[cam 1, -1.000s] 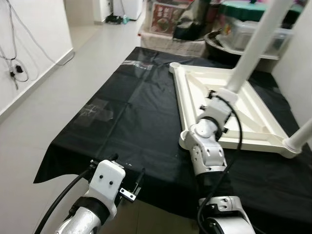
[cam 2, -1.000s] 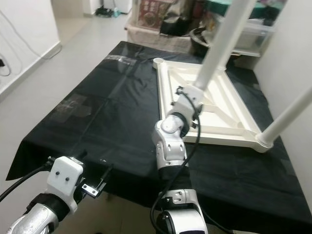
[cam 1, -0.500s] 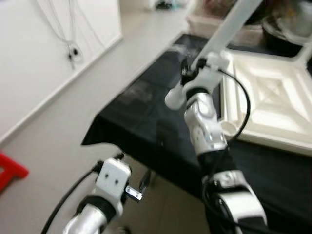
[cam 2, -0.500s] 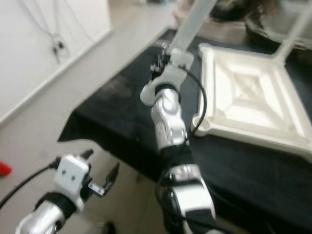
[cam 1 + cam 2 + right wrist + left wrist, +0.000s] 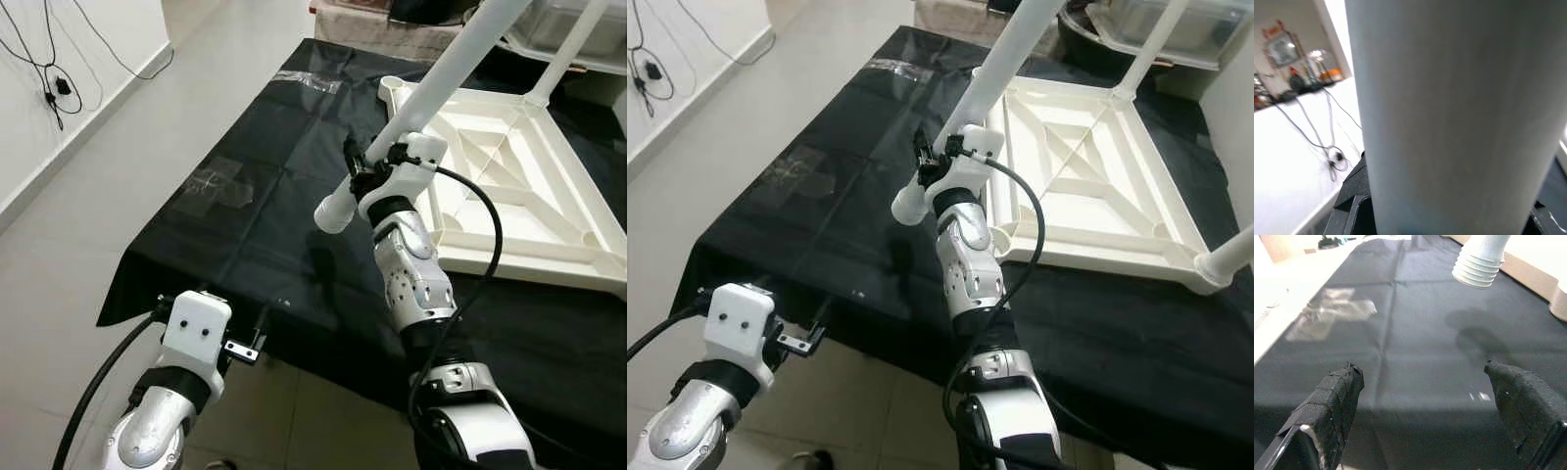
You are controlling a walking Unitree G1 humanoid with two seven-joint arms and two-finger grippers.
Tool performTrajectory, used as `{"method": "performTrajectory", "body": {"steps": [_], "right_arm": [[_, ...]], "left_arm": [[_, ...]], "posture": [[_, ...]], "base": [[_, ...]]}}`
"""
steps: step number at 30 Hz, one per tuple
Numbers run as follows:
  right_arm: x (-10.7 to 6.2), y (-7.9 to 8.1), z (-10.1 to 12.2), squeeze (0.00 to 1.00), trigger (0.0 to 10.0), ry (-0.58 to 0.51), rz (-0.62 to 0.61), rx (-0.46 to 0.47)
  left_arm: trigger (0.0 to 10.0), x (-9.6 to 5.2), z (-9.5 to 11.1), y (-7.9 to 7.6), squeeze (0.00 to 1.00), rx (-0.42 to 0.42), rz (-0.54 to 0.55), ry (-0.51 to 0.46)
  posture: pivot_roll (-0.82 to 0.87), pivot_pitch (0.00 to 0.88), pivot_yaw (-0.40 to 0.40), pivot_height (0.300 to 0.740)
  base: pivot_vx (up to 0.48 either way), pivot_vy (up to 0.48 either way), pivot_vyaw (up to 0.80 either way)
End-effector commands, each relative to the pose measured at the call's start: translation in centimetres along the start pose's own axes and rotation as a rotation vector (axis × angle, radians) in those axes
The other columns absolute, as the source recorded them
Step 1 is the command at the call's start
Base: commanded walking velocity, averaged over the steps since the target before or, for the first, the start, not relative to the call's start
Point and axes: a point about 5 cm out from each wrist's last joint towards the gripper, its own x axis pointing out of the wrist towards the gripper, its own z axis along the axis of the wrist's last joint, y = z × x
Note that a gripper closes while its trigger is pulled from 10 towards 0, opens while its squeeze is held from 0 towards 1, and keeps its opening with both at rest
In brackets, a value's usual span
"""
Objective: Building children table
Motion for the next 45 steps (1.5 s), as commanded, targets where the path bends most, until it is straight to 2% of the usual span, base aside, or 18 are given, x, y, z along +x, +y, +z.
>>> {"method": "performTrajectory", "body": {"steps": [1, 10, 15, 23, 24, 27, 29, 31, 33, 35, 36, 40, 45], "right_arm": [[0.0, 0.1, 0.2, 0.0, 10.0, -0.025, 0.013, 0.005], [0.7, 0.5, 0.9, 0.0, 10.0, -0.037, 0.05, 0.029], [1.1, 0.2, 1.6, 0.0, 10.0, -0.065, 0.069, 0.038], [1.4, 0.4, 2.0, 0.0, 10.0, -0.06, 0.155, 0.083], [1.4, 0.3, 2.1, 0.0, 10.0, -0.043, 0.2, 0.107], [1.8, -1.6, 2.1, 0.0, 10.0, 0.056, 0.341, 0.159], [2.0, -2.8, 1.8, 0.0, 10.0, 0.122, 0.408, 0.152], [2.0, -3.0, 1.8, 0.0, 10.0, 0.147, 0.444, 0.159], [1.5, -3.3, 1.7, 0.0, 10.0, 0.208, 0.573, 0.187], [0.8, -3.8, 1.7, 0.0, 10.0, 0.249, 0.695, 0.149], [-0.2, -4.3, 1.8, 0.0, 10.0, 0.29, 0.83, 0.136], [-0.4, -4.5, 1.8, 0.0, 10.0, 0.3, 0.861, 0.14], [-0.8, -5.9, 2.6, 0.0, 10.0, 0.312, 0.917, 0.151]], "left_arm": [[10.0, 0.0, -0.3, 0.1, 0.0, 0.009, 0.007, 0.017], [10.0, -0.1, -0.6, 0.4, 0.0, 0.012, 0.041, 0.044], [10.0, 0.0, -0.8, 1.1, 0.0, 0.003, 0.09, 0.056], [10.0, 0.1, -0.7, 1.2, 0.0, 0.011, 0.089, 0.049], [10.0, 0.1, -0.7, 1.2, 0.0, 0.012, 0.087, 0.05], [10.0, -0.2, -0.8, 0.9, 0.0, 0.001, 0.072, 0.059], [10.0, -0.4, -0.7, 0.3, 0.0, -0.012, 0.043, 0.059], [10.0, -0.5, -0.7, 0.1, 0.0, -0.016, 0.032, 0.059], [10.0, -0.6, -0.6, -0.2, 0.0, -0.014, 0.017, 0.058], [10.0, -0.8, -0.6, -0.4, 0.0, -0.016, 0.012, 0.059], [10.0, -1.0, -0.7, -0.5, 0.0, -0.021, 0.005, 0.064], [10.0, -1.1, -0.7, -0.6, 0.0, -0.023, 0.003, 0.066], [10.0, -1.3, -0.7, -1.0, 0.0, -0.032, -0.016, 0.07]], "posture": [[0.25, 0.15, -0.103, 0.74], [0.25, 0.15, -0.107, 0.74], [0.25, 0.152, -0.108, 0.74], [0.25, 0.154, -0.106, 0.74], [0.25, 0.155, -0.106, 0.74], [0.25, 0.159, -0.105, 0.74], [0.26, 0.162, -0.106, 0.74], [0.26, 0.162, -0.106, 0.74], [0.26, 0.162, -0.106, 0.74], [0.26, 0.163, -0.105, 0.74], [0.26, 0.164, -0.104, 0.74], [0.26, 0.164, -0.104, 0.74], [0.27, 0.164, -0.104, 0.74]], "base": [[0.398, -0.266, 0.0], [0.136, -0.397, 0.0], [0.0, 0.0, 0.0], [0.0, 0.0, 0.0], [0.0, 0.0, 0.0], [0.0, 0.0, 0.0], [0.0, 0.0, 0.0], [0.0, 0.0, 0.0], [0.0, 0.0, 0.0], [0.0, 0.0, 0.0], [0.0, 0.0, 0.0], [0.0, 0.0, 0.0], [0.0, 0.0, 0.0]]}}
